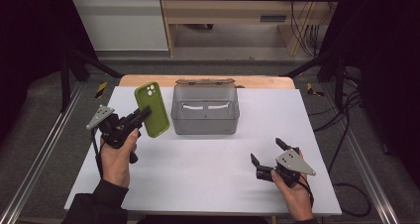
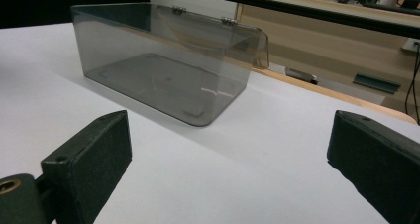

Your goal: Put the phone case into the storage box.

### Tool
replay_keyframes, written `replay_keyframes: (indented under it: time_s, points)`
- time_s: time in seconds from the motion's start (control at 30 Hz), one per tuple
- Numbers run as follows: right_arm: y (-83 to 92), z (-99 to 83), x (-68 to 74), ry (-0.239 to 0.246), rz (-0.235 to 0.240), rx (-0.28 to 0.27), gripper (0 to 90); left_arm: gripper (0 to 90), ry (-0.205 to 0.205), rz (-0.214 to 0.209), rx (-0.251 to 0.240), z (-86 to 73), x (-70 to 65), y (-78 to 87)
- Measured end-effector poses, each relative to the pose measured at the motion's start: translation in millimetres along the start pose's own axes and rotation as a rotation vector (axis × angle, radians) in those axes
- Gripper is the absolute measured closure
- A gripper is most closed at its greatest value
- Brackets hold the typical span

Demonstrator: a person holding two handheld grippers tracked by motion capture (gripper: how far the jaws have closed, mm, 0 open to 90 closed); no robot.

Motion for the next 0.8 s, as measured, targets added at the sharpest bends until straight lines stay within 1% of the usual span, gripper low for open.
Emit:
replay_keyframes:
  time_s: [0.07,0.23,0.3,0.43,0.57,0.67,0.73,0.8]
  points:
    - [0.3,-1.7,-0.8,-0.003,0.0,0.004,3.7,77.4,-0.004,-0.004,0.008,3.1,-4.5,-7.1]
    - [1.3,-0.7,0.6,-0.005,-0.001,0.002,3.6,77.5,-0.051,-0.003,0.031,17.8,-14.4,-27.0]
    - [1.5,-1.1,1.8,-0.006,0.0,0.005,3.5,77.4,-0.061,-0.01,0.043,25.1,-17.4,-37.9]
    - [2.3,-1.3,4.8,0.003,0.001,0.0,3.5,77.5,-0.111,-0.003,0.072,32.7,-22.7,-56.3]
    - [2.3,-1.6,6.8,0.011,0.006,0.0,3.5,77.5,-0.112,-0.002,0.088,35.4,-25.3,-72.9]
    - [2.9,-2.4,7.0,0.021,0.003,-0.003,3.4,77.5,-0.126,0.014,0.1,37.9,-24.5,-84.6]
    - [3.8,-1.4,6.4,0.014,-0.002,-0.011,3.3,77.5,-0.116,0.015,0.097,40.2,-23.6,-91.0]
    - [4.4,-0.3,5.8,0.011,-0.009,-0.016,3.1,77.5,-0.115,0.019,0.099,42.5,-23.1,-96.4]
Point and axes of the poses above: each handheld gripper's, and its own axes: y roughly backward along the jaws, z roughly out of its top, x roughly to its left, the point moved 1 cm from there along -y, roughly forward along the jaws, and after that the axes turned 12 degrees about -z, right-handed, at the moved point
